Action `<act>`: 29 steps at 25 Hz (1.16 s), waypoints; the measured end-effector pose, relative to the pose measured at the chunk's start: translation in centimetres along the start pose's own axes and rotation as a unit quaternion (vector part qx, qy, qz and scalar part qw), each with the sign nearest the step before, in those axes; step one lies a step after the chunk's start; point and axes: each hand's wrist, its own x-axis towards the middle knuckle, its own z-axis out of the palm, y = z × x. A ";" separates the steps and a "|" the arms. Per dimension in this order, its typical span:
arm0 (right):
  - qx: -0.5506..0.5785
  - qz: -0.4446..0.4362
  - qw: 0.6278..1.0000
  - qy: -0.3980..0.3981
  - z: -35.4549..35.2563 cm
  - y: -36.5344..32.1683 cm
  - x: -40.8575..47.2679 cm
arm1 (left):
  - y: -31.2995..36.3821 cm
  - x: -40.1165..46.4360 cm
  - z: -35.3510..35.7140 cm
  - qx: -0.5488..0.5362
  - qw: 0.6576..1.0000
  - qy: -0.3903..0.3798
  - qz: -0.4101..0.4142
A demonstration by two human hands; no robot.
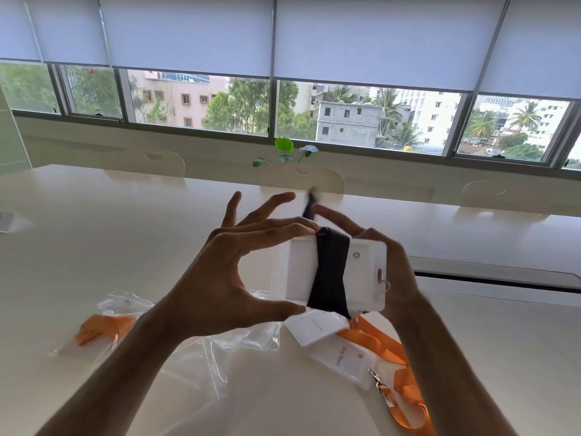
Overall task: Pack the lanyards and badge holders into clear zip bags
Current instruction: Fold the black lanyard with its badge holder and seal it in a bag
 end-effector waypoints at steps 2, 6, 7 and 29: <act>-0.005 -0.015 1.000 -0.008 0.6 0.4 -0.1 | 0.1 0.0 -0.2 0.001 1.000 0.024 -0.014; -0.050 0.034 0.997 0.040 -0.3 3.0 -0.8 | 0.0 -0.1 -0.6 0.020 0.998 0.053 -0.041; -0.053 0.028 0.997 0.044 -0.4 3.5 -0.9 | 0.0 -0.1 -0.6 0.026 0.997 0.060 -0.045; -0.502 0.058 0.839 0.200 2.1 9.1 -8.9 | -1.7 -12.0 5.0 0.255 0.936 -0.025 -0.242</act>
